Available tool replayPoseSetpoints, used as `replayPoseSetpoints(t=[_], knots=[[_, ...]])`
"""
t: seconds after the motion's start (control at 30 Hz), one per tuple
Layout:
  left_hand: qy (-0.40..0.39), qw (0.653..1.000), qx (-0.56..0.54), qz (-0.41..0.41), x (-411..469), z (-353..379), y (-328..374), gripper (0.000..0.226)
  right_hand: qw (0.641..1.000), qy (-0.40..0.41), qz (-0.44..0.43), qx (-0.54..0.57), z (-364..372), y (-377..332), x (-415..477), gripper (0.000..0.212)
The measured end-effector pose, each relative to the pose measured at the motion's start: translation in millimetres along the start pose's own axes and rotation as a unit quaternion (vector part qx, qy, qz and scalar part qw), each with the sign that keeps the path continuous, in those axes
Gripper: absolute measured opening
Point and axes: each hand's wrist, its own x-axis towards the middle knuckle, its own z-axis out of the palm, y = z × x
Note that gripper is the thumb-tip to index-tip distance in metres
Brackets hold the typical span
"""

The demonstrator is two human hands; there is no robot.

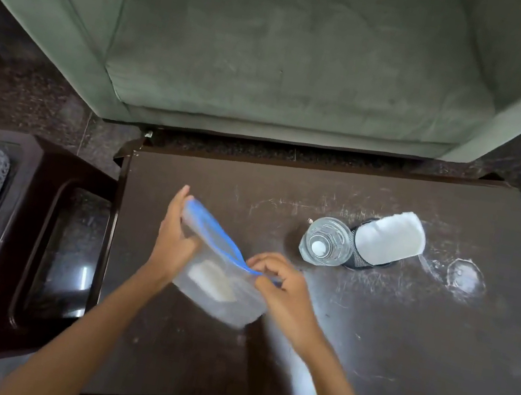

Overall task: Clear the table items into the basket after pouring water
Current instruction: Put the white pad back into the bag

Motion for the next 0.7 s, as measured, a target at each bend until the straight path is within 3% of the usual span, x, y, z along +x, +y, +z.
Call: replayPoseSetpoints(t=[0.07, 0.13, 0.2, 0.27, 0.37, 0.43, 0.5, 0.6, 0.7], knots=[[-0.09, 0.996, 0.021, -0.019, 2.0, -8.2, 6.5, 0.07, 0.998, -0.06, -0.016, -0.02, -18.6, -19.4, 4.8, 0.019], [-0.171, 0.984, -0.009, -0.056, -1.7, -16.1, 13.1, 0.042, 0.997, -0.064, -0.031, -0.016, -32.5, -32.4, 9.5, 0.018], [-0.181, 0.98, -0.047, -0.067, -9.3, -23.7, 15.8, 0.027, 0.998, -0.038, -0.048, 0.034, -40.7, -37.1, 13.5, 0.016], [-0.177, 0.977, -0.096, -0.066, -16.7, -32.8, 15.7, 0.036, 0.992, -0.016, -0.04, 0.117, -46.5, -32.1, 16.2, 0.025], [-0.177, 0.973, -0.128, -0.074, -21.3, -42.4, 9.3, 0.077, 0.976, -0.034, -0.001, 0.213, -50.0, -16.2, 17.5, 0.05], [-0.181, 0.967, -0.164, -0.074, -24.0, -44.7, 6.7, 0.081, 0.969, -0.06, 0.032, 0.239, -45.0, -6.6, 16.5, 0.056], [-0.176, 0.957, -0.214, -0.088, -26.8, -43.3, 5.1, 0.074, 0.97, -0.068, 0.065, 0.223, -34.0, 0.8, 13.2, 0.045], [-0.15, 0.948, -0.258, -0.111, -31.4, -35.8, 4.6, 0.062, 0.983, -0.003, 0.113, 0.147, -15.9, 6.0, 11.0, 0.019], [-0.091, 0.966, -0.206, -0.124, -36.5, -23.0, 4.7, 0.048, 0.982, 0.052, 0.129, 0.129, -4.2, 4.4, 13.1, 0.011]])
